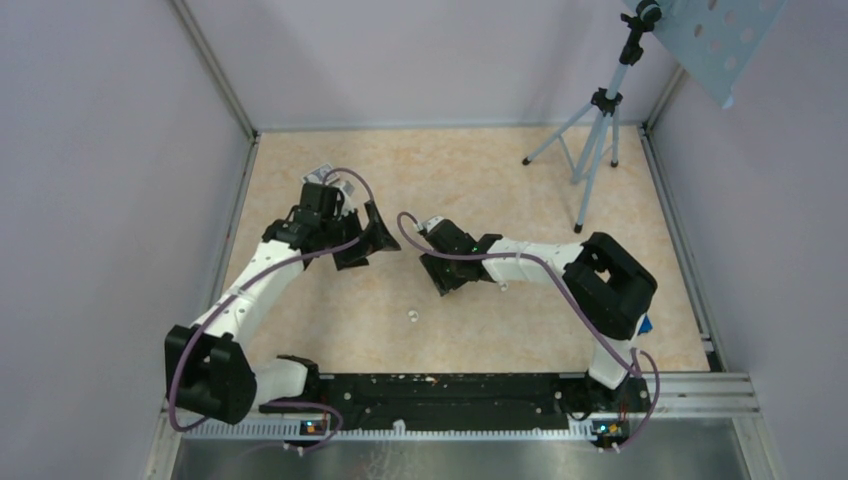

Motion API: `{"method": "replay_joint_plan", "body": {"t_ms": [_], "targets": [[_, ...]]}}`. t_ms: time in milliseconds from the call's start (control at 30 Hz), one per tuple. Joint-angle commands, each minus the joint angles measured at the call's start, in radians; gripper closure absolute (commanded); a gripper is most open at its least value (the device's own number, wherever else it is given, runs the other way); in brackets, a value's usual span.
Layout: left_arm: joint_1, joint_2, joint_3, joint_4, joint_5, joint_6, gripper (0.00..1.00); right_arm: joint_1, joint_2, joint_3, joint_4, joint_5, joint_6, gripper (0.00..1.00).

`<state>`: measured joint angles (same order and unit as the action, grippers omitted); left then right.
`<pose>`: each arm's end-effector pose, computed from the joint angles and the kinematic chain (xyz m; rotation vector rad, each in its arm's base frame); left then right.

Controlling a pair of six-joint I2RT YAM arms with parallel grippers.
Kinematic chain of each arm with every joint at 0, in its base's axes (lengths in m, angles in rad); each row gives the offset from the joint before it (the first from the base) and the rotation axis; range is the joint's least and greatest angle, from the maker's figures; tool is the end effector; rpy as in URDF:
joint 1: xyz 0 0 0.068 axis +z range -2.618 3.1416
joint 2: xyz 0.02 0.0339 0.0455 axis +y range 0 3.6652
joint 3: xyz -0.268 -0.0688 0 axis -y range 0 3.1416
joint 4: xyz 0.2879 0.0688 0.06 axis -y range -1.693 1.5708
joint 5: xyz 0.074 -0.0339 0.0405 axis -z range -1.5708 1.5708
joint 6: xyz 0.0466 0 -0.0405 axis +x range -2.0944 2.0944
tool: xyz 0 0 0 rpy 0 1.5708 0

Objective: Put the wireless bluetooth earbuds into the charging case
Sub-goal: Pick up the charging case from the center of the board.

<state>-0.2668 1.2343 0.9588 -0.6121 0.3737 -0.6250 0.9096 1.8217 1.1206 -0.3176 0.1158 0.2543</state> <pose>0.2839 -0.0952 0.2549 -0.2866 2.5483 -0.8287 0.2550 0.3190 0.1308 -0.7977 2.4798 0.2794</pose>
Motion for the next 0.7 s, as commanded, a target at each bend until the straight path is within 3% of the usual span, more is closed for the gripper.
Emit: {"method": "replay_joint_plan", "body": {"t_ms": [0, 167, 267, 500, 667], "targets": [[0.010, 0.045, 0.015, 0.001, 0.041, 0.015, 0.01, 0.015, 0.008, 0.008, 0.021, 0.016, 0.001, 0.48], [0.017, 0.105, 0.007, -0.012, 0.111, -0.002, 0.01, 0.015, 0.000, 0.001, 0.028, 0.014, -0.001, 0.46], [0.026, 0.107, -0.016, 0.005, 0.121, -0.031, 0.01, 0.015, -0.002, -0.004, 0.033, 0.012, 0.005, 0.42], [0.043, 0.106, -0.041, 0.029, 0.176, -0.047, 0.01, 0.009, 0.003, -0.010, 0.038, -0.016, -0.025, 0.42], [0.046, 0.084, -0.052, 0.049, 0.191, -0.045, 0.01, -0.009, -0.010, -0.013, 0.022, -0.026, -0.072, 0.37]]}}
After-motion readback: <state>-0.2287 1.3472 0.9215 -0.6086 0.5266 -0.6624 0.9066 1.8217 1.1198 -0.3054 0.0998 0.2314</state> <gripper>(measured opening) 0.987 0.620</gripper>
